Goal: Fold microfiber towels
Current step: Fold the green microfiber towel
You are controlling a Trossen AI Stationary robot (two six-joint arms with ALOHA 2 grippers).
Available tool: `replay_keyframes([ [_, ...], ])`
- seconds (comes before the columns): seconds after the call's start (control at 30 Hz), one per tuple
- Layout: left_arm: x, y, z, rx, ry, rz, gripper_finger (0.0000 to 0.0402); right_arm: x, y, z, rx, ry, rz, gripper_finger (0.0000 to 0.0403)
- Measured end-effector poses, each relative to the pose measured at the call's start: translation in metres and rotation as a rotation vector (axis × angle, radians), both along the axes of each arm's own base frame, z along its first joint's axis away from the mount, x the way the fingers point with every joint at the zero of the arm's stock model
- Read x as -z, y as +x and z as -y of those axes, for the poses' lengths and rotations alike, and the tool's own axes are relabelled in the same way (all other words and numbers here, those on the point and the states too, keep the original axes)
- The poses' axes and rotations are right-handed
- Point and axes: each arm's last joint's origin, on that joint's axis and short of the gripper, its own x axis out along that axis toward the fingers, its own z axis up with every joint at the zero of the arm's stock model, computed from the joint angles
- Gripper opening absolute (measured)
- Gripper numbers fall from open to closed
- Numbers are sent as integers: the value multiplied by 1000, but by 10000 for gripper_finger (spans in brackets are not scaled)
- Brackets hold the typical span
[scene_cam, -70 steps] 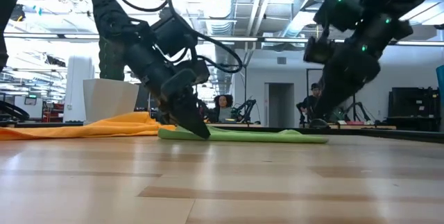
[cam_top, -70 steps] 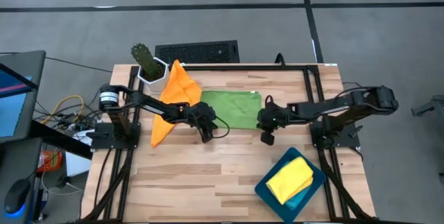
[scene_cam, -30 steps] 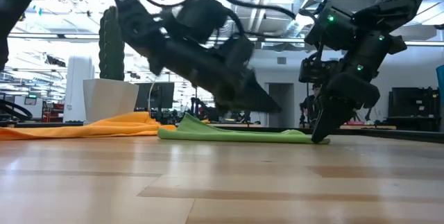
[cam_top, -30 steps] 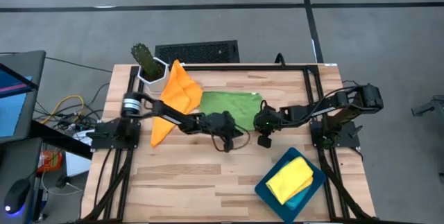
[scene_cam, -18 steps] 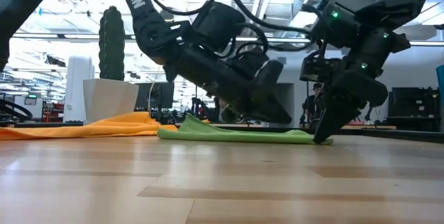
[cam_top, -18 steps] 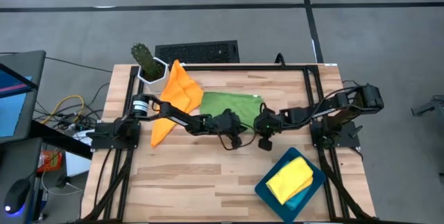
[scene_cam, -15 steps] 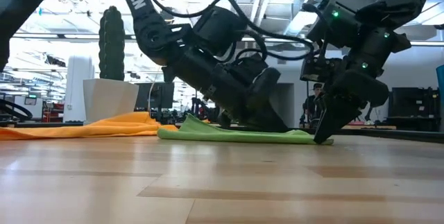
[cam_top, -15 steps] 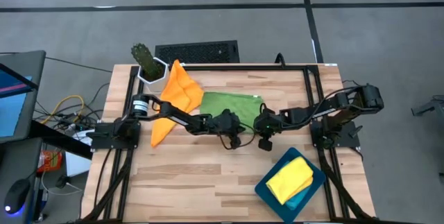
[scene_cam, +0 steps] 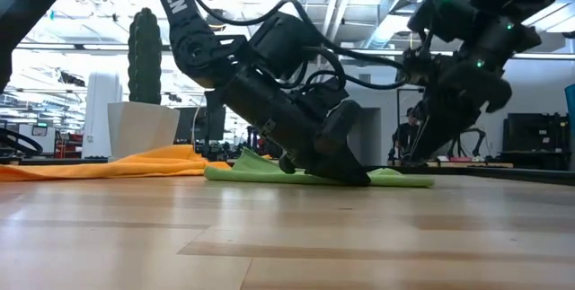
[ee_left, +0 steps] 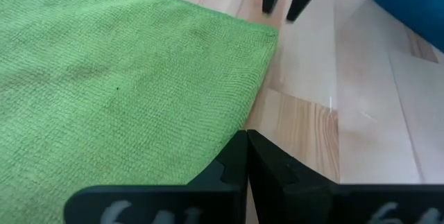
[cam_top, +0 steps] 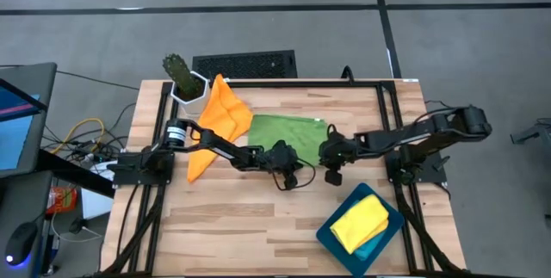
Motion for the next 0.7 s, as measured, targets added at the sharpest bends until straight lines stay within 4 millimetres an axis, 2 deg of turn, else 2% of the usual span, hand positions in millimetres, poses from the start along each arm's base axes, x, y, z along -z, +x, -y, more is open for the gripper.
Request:
replay_keyframes([
  [0.17,-3,1,2,35,-49,35,0,-1,-4,-1,-25,-15,-22,99],
  [0.4,-8,2,7,73,-93,64,0,17,4,-8,-79,-34,-74,109],
  [0.6,-46,-1,4,53,7,112,0,31,10,-8,-63,-31,-107,104],
  [0.7,-50,-4,2,14,69,79,0,30,10,-8,-48,-28,-104,83],
])
